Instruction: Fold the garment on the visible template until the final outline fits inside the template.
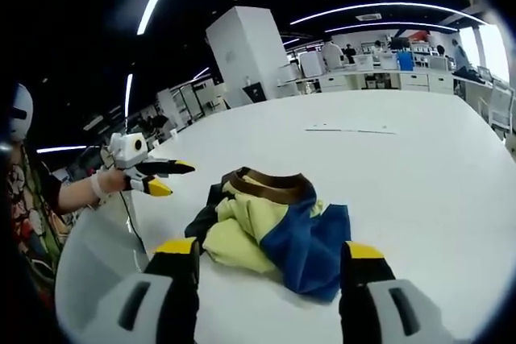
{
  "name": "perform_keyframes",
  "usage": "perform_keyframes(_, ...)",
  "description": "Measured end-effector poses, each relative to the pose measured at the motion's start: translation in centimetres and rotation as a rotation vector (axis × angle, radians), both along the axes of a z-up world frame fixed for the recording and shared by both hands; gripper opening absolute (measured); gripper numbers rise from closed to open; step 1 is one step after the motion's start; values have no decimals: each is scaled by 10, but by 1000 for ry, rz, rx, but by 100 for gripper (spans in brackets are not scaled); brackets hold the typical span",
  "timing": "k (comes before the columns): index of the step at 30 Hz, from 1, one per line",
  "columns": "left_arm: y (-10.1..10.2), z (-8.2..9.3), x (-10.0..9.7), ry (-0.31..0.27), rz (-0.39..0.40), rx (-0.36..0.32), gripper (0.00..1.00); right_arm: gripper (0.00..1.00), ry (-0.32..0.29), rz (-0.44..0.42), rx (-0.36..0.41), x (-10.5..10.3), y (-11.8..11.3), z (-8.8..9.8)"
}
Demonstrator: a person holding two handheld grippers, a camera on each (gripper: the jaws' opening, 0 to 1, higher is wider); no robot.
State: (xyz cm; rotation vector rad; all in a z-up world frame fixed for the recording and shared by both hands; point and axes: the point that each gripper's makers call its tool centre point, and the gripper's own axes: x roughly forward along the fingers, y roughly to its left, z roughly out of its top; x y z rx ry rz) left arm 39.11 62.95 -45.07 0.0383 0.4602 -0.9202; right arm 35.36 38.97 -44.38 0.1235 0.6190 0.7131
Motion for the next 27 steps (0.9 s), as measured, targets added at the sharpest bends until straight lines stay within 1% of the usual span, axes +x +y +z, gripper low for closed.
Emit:
perform_keyframes(2, -2, -7, 4, 15, -15, 14, 53, 66, -4, -1, -3, 3, 1, 0)
perform_keyframes(4, -6, -9, 8, 8, -25, 26, 50, 62, 2, -8, -8, 7, 3, -2)
perform_keyframes(6, -6, -13, 16, 3, -25, 29, 47, 57, -7, -21, -13, 14, 1, -3)
perform_keyframes(9, -9, -15, 31, -10, -11, 40, 43, 43, -17, -71, -5, 33, -2, -5)
perform_keyframes(11, -13, -13, 40, -22, -4, 27, 40, 35, -6, -99, 9, 44, -1, -8)
perform_keyframes(13, -16, -10, 48, -18, -11, 1, 38, 29, 19, -108, 23, 54, 3, -12)
perform_keyframes(14, -17, -10, 53, -25, -12, 3, 37, 27, 18, -105, 19, 59, 5, -15)
perform_keyframes(16, -21, -11, 56, -31, -15, 7, 36, 27, 26, -103, 13, 63, 8, -18)
perform_keyframes(18, -20, -13, 61, -30, -24, 8, 36, 26, 45, -98, 11, 65, 10, -23)
perform_keyframes(20, -20, -19, 62, -18, -37, 18, 36, 25, 65, -103, 12, 66, 9, -28)
perform_keyframes(21, -19, -22, 62, -13, -44, 21, 36, 24, 63, -101, 10, 66, 9, -29)
perform_keyframes(22, -18, -27, 61, 9, -50, 25, 35, 23, 68, -105, 6, 67, 8, -30)
perform_keyframes(24, -18, -27, 57, 22, -49, 21, 33, 21, 76, -107, 8, 68, 7, -33)
perform_keyframes(26, -17, -31, 58, 36, -44, 16, 29, 17, 88, -111, 21, 68, 7, -35)
perform_keyframes(27, -15, -33, 60, 40, -45, 17, 28, 9, 93, -108, 22, 68, 7, -36)
